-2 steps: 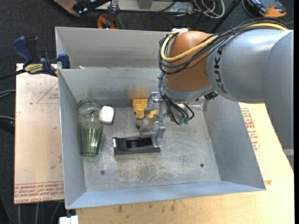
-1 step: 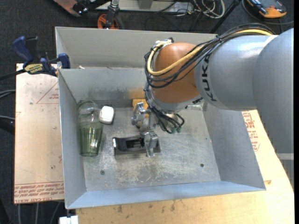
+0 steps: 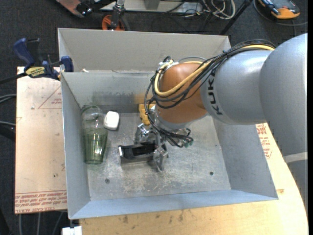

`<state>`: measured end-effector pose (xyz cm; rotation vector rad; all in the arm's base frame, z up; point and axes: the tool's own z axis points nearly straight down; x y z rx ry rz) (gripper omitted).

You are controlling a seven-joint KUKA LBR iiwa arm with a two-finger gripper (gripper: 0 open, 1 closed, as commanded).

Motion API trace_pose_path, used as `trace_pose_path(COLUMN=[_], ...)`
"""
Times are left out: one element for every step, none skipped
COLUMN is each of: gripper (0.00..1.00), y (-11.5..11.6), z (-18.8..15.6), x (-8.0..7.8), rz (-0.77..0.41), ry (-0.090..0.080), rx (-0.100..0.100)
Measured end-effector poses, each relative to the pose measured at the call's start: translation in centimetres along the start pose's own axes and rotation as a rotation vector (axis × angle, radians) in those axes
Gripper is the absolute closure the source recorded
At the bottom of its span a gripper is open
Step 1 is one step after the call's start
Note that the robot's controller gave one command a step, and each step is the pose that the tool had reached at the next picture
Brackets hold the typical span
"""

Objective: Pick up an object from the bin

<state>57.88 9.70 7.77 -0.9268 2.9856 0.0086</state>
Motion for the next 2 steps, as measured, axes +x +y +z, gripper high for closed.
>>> trace_pose_path(gripper=[1.0,1.0], y=[0.0,-2.2], z=[0.0,-16.6], x=[0.0,0.0], rz=[0.0,0.062], ry=[0.0,0.011], rx=[0.0,0.003])
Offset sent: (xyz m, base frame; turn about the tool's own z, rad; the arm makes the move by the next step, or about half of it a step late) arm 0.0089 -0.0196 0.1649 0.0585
